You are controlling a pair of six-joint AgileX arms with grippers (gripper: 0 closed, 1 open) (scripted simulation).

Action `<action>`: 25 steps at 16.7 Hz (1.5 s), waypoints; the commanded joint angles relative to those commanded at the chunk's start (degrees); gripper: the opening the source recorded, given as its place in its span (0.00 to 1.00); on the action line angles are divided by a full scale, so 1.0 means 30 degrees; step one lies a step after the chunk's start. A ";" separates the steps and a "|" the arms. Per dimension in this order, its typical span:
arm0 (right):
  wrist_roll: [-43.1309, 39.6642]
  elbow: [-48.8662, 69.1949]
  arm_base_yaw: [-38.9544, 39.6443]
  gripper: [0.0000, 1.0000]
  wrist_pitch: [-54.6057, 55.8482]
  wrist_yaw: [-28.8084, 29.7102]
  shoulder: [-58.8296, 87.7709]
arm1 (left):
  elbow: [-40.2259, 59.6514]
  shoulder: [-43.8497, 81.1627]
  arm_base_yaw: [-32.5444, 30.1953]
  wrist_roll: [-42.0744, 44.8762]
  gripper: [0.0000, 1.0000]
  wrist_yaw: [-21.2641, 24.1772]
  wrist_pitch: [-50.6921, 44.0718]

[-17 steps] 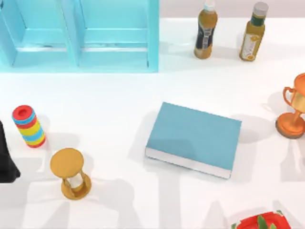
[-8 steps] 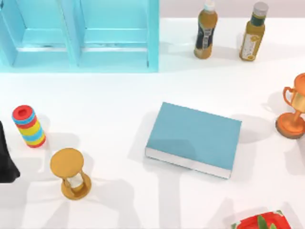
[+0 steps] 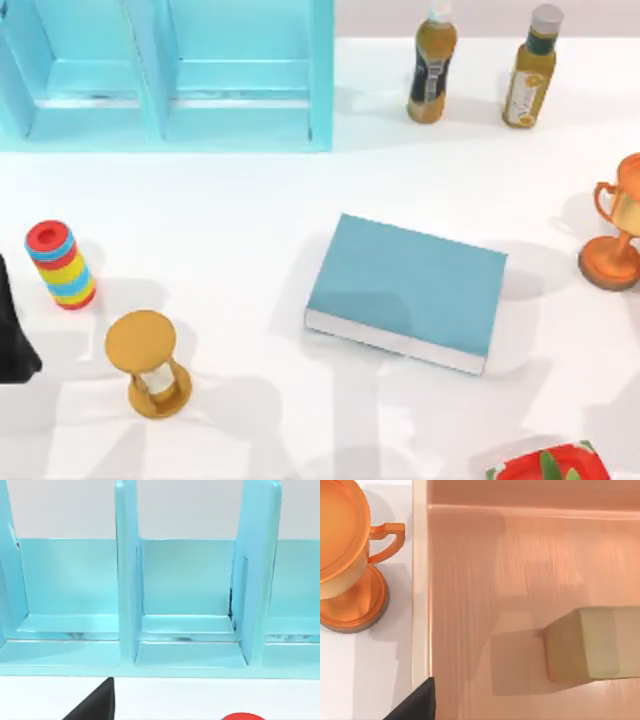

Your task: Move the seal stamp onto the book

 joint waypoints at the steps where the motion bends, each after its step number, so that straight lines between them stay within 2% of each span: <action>1: -0.0309 0.1423 -0.0339 1.00 -0.1065 0.0015 0.1866 | 0.0000 0.0000 0.0000 0.0000 1.00 0.0000 0.0000; 7: -0.2220 0.9171 -0.2360 1.00 -0.7073 0.0039 1.1098 | 0.0000 0.0000 0.0000 0.0000 1.00 0.0000 0.0000; 12: -0.3352 1.3186 -0.3440 1.00 -1.0490 -0.0011 1.5294 | 0.0000 0.0000 0.0000 0.0000 1.00 0.0000 0.0000; 20: -0.3404 1.3137 -0.3441 1.00 -1.0370 -0.0017 1.5623 | 0.0000 0.0000 0.0000 0.0000 1.00 0.0000 0.0000; 25: -0.3372 1.0314 -0.3448 1.00 -0.6467 -0.0014 1.6471 | 0.0000 0.0000 0.0000 0.0000 1.00 0.0000 0.0000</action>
